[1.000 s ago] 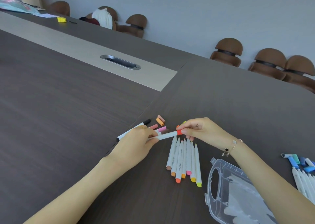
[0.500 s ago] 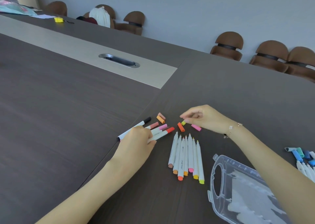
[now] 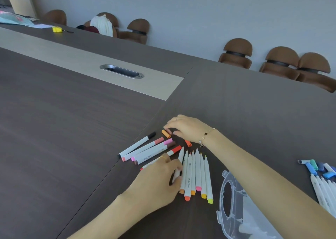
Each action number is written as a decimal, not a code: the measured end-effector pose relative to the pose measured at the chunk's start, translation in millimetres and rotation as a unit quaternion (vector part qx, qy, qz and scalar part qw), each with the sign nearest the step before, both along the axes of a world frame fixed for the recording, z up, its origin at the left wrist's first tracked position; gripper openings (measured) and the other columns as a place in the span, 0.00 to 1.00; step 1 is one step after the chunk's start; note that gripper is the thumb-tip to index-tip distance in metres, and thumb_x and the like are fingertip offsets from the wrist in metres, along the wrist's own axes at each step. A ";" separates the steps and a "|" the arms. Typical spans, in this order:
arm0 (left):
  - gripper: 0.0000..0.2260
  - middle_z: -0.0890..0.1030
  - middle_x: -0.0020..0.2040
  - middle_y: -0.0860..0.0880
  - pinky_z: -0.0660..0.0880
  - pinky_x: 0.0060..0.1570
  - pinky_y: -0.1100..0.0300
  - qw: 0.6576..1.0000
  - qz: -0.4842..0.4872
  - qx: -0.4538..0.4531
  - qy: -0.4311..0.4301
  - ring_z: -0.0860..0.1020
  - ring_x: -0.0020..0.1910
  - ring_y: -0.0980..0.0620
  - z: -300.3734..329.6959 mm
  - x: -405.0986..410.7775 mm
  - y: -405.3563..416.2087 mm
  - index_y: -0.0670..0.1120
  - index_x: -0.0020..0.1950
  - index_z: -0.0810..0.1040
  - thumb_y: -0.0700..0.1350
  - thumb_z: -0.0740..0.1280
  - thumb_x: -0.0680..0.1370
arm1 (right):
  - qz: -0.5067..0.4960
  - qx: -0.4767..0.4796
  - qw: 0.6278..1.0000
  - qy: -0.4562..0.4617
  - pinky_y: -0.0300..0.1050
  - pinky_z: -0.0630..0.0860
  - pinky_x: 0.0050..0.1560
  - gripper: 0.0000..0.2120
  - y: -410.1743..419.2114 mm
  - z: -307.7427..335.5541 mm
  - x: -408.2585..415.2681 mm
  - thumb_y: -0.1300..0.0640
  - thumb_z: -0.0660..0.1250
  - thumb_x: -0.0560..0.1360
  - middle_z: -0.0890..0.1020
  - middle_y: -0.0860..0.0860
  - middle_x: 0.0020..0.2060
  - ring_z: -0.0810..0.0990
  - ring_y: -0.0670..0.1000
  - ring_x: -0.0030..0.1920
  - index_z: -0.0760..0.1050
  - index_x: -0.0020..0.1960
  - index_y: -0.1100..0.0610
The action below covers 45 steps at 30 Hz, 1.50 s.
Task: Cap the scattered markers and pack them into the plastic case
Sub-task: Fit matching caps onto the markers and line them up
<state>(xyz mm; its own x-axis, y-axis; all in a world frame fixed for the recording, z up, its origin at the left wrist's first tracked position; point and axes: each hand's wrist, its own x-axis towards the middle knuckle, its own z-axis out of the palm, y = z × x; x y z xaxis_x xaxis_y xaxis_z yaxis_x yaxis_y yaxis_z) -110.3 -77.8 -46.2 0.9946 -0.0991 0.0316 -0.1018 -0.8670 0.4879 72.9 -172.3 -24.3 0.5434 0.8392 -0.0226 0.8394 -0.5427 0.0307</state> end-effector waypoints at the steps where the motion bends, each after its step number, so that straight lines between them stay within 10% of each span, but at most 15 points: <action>1: 0.12 0.70 0.58 0.57 0.75 0.45 0.70 1.000 0.004 0.002 0.001 0.76 0.46 0.58 -0.4 0.7 0.2 0.59 0.62 0.70 0.52 0.60 0.79 | 0.004 0.007 1.000 -0.005 0.41 0.74 0.52 0.08 -2.4 -0.6 0.4 0.60 0.61 0.79 0.77 0.48 0.62 0.71 0.49 0.63 0.77 0.55 0.53; 10: 0.16 0.70 0.59 0.52 0.78 0.47 0.62 0.986 0.101 0.136 -0.011 0.79 0.48 0.53 -0.1 5.0 0.7 0.48 0.67 0.62 0.51 0.57 0.81 | 0.075 -0.036 0.993 -0.082 0.43 0.74 0.57 0.13 -12.9 -1.2 -2.0 0.58 0.59 0.80 0.72 0.50 0.67 0.72 0.50 0.63 0.77 0.62 0.53; 15: 0.11 0.72 0.54 0.50 0.77 0.46 0.62 0.988 0.098 0.116 0.033 0.78 0.47 0.52 -0.4 6.9 6.3 0.46 0.61 0.70 0.47 0.59 0.80 | 0.015 -0.031 0.997 -0.075 0.40 0.75 0.46 0.12 -16.9 2.3 -3.0 0.51 0.60 0.80 0.80 0.49 0.51 0.76 0.47 0.52 0.79 0.55 0.54; 20: 0.06 0.69 0.42 0.53 0.67 0.32 0.67 0.992 0.113 0.054 0.021 0.71 0.34 0.55 2.7 12.2 18.7 0.45 0.53 0.71 0.44 0.61 0.78 | -0.152 0.275 0.924 0.218 0.25 0.70 0.33 0.09 -42.5 11.2 -21.9 0.53 0.67 0.76 0.84 0.48 0.42 0.79 0.35 0.34 0.78 0.55 0.53; 22: 0.05 0.68 0.43 0.52 0.65 0.34 0.67 0.993 0.109 0.041 0.004 0.68 0.37 0.54 1.6 13.0 23.1 0.44 0.52 0.72 0.43 0.62 0.77 | -0.173 0.311 0.893 0.274 0.30 0.74 0.43 0.11 -52.9 14.0 -27.5 0.54 0.67 0.76 0.85 0.47 0.41 0.82 0.36 0.40 0.78 0.58 0.52; 29: 0.10 0.73 0.52 0.48 0.73 0.44 0.61 0.994 0.101 0.001 0.030 0.72 0.44 0.53 10.7 11.1 21.4 0.44 0.57 0.72 0.44 0.63 0.77 | -0.258 0.368 0.812 0.372 0.34 0.69 0.32 0.08 -53.7 7.7 -47.8 0.53 0.67 0.76 0.86 0.47 0.42 0.73 0.41 0.29 0.79 0.52 0.55; 45: 0.10 0.81 0.42 0.50 0.68 0.32 0.71 0.989 0.117 -0.074 -0.044 0.77 0.36 0.53 10.7 8.8 16.7 0.50 0.50 0.80 0.53 0.62 0.79 | -0.289 0.356 0.822 0.338 0.35 0.68 0.35 0.12 -42.5 -6.3 -53.7 0.48 0.66 0.76 0.83 0.50 0.47 0.73 0.43 0.35 0.81 0.49 0.55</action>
